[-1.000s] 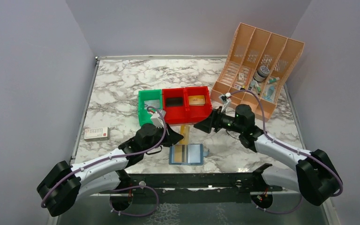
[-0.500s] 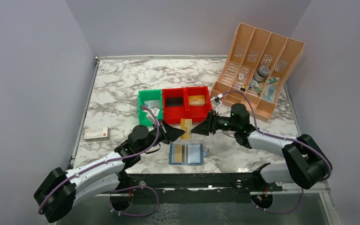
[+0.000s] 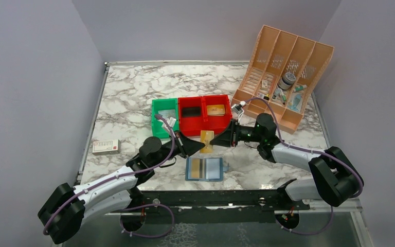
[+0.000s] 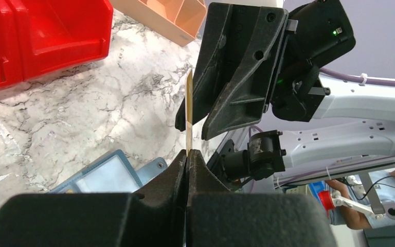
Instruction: Take the credit cards out of the card holder
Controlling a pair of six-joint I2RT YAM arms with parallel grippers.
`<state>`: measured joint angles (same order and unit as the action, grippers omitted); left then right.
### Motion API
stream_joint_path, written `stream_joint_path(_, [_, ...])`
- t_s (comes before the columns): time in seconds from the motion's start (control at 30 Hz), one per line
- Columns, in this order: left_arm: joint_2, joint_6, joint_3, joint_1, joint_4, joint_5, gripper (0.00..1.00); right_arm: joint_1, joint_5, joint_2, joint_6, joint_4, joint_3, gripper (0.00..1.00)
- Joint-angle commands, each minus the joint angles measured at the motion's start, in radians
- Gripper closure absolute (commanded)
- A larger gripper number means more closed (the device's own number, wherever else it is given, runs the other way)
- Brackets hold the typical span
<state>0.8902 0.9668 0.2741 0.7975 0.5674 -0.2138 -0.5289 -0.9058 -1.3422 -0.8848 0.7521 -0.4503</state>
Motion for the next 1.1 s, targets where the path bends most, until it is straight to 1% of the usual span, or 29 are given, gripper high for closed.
stream_joint_path(0.0, [-0.003,0.011,0.004,-0.007,0.062,-0.047,1.00,-0.002,-0.067,-0.003,-0.037,0.092,0.000,0.76])
stream_joint_path(0.13, [-0.004,0.019,-0.004,-0.010,0.085,-0.060,1.00,-0.002,-0.119,-0.017,-0.077,0.154,-0.001,0.79])
stream_joint_path(0.3, [-0.008,0.031,-0.013,-0.013,0.106,-0.068,1.00,-0.002,-0.145,-0.009,-0.130,0.230,0.010,0.88])
stream_joint_path(0.43, [-0.011,0.035,-0.018,-0.015,0.117,-0.071,1.00,-0.002,-0.134,0.017,-0.103,0.180,0.005,0.99])
stream_joint_path(0.5, [-0.012,0.035,-0.023,-0.015,0.116,-0.064,1.00,-0.002,-0.111,0.029,-0.084,0.139,0.004,0.99])
stream_joint_path(0.53, [-0.012,0.038,-0.027,-0.015,0.116,-0.055,0.95,-0.002,-0.096,0.037,-0.071,0.114,0.004,0.99])
stream_joint_path(0.57, [-0.013,0.038,-0.032,-0.017,0.115,-0.047,0.86,-0.002,-0.082,0.043,-0.055,0.088,0.003,0.99])
stream_joint_path(0.63, [-0.013,0.038,-0.042,-0.019,0.112,-0.030,0.56,-0.001,-0.035,0.058,-0.013,0.028,-0.002,0.99])
stream_joint_path(0.67, [-0.016,0.036,-0.046,-0.020,0.102,-0.021,0.44,-0.002,-0.004,0.071,0.013,-0.015,-0.008,0.99])
stream_joint_path(0.73, [-0.025,0.022,-0.042,-0.024,0.048,0.005,0.26,-0.002,0.096,0.103,0.075,-0.165,-0.035,0.99])
stream_joint_path(0.83, [-0.053,-0.011,-0.018,-0.028,-0.095,0.081,0.05,-0.002,0.279,0.149,0.195,-0.392,-0.098,0.99])
stream_joint_path(0.87, [-0.064,-0.023,-0.006,-0.028,-0.157,0.109,0.01,-0.002,0.341,0.155,0.232,-0.476,-0.120,0.99])
stream_joint_path(0.9, [-0.074,-0.037,0.012,-0.029,-0.224,0.145,0.01,-0.002,0.396,0.158,0.262,-0.521,-0.139,0.99])
stream_joint_path(0.97, [-0.090,-0.060,0.053,-0.029,-0.389,0.230,0.01,-0.002,0.522,0.152,0.316,-0.584,-0.175,0.99])
stream_joint_path(1.07, [-0.115,-0.093,0.099,-0.029,-0.562,0.321,0.01,-0.002,0.682,0.116,0.385,-0.646,-0.240,0.99])
